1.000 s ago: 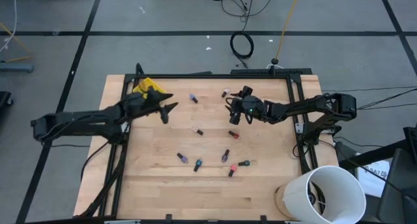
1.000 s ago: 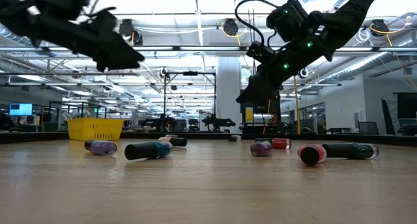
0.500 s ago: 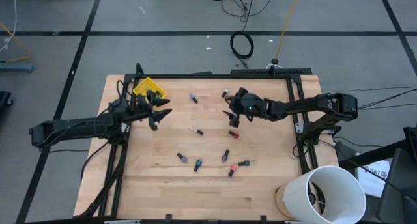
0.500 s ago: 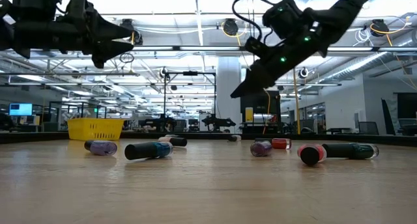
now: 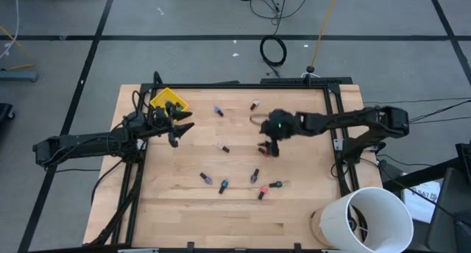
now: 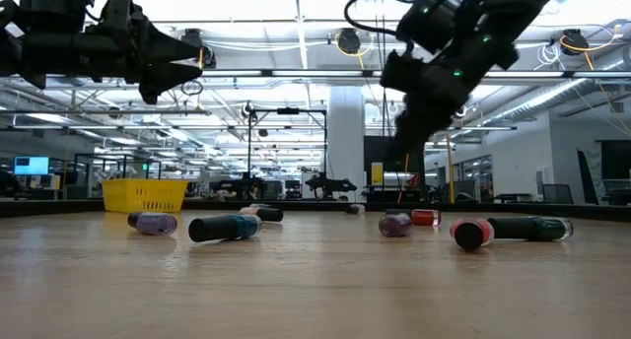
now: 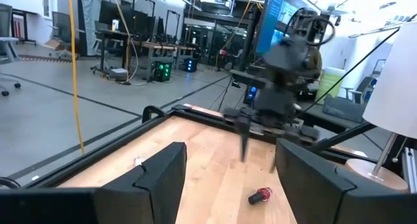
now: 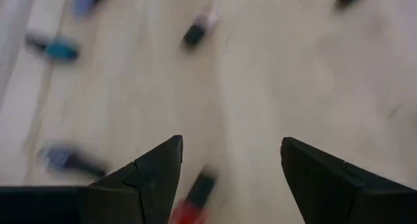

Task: Pick & Place Nail Polish
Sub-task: Put the red nail polish into the yellow bin

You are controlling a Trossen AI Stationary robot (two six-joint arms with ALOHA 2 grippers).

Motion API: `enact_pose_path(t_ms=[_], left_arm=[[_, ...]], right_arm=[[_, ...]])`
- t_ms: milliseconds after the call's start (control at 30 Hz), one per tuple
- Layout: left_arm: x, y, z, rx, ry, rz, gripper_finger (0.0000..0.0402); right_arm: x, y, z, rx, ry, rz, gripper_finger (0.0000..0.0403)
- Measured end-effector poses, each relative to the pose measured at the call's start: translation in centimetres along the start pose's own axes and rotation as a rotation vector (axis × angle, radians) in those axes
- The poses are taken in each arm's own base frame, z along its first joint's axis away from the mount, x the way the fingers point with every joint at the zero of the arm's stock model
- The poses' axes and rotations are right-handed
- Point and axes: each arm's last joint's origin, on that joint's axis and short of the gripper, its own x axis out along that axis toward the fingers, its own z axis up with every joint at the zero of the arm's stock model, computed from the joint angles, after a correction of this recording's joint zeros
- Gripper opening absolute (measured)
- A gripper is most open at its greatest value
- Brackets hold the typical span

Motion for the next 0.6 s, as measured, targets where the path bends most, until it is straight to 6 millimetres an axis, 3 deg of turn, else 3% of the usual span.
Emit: enact_pose_path(t_ms=[233, 367, 600], left_arm=[[0.0, 0.0, 0.0, 0.0, -0.001, 0.0, 0.023], [0.0, 0.0, 0.0, 0.0, -0.001, 0.0, 0.023], [0.0, 0.0, 0.0, 0.0, -0.001, 0.0, 0.023]], right_arm=[[0.4, 4.0, -2.1, 0.03, 0.2, -0.024, 0.0247], [0.7, 4.6, -2.7, 0.022, 0.178, -0.147, 0.0247], [1.3, 4.5, -3.7, 0.076, 0.142, -0.172, 0.0247]])
